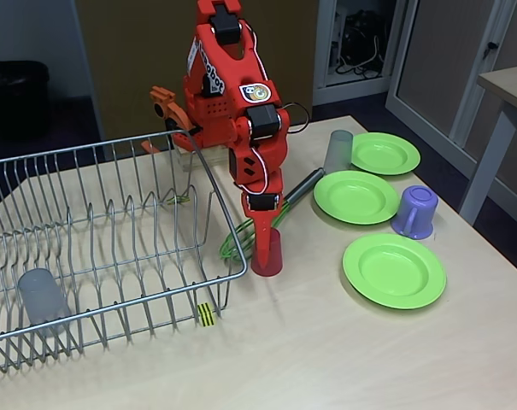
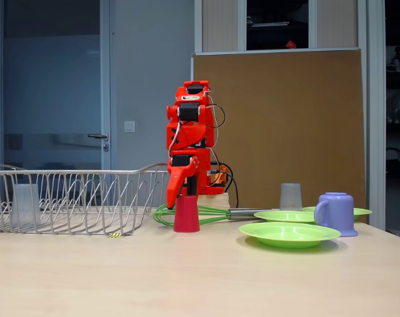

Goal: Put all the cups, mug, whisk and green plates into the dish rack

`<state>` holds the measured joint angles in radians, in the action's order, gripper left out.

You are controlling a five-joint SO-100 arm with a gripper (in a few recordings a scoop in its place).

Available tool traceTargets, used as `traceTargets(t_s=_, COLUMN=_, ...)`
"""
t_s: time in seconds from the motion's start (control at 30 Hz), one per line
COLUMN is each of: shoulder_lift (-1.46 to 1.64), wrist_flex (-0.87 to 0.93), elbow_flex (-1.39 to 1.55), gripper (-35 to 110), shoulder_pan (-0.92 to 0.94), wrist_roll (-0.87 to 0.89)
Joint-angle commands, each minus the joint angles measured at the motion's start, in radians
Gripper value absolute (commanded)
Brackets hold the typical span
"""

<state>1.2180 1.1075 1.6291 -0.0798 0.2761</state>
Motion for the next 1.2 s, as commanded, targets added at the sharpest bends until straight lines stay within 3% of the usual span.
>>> traceTargets(t_s=0.0, shoulder_lift=0.025, wrist_flex=0.037, elbow_flex=-0.04, gripper=43, shoulder_pan=-0.029, wrist_roll=0.008)
traceTargets(t_s=0.43, shoulder_lift=0.014, wrist_flex=0.055, elbow_flex=-0.064, gripper=38, shoulder_pan=-0.081, wrist_roll=0.067)
traceTargets(t_s=0.7, shoulder_lift=-0.025, wrist_flex=0.04, elbow_flex=-0.087, gripper=20, shoulder_pan=-0.074, wrist_roll=0.072)
traceTargets(t_s=0.9, shoulder_lift=-0.051, wrist_flex=0.038, elbow_flex=-0.112, gripper=15, shoulder_pan=-0.058, wrist_roll=0.038)
traceTargets(t_s=1.17, shoulder_lift=-0.067, wrist_flex=0.055, elbow_flex=-0.129, gripper=36, shoulder_pan=-0.052, wrist_roll=0.031)
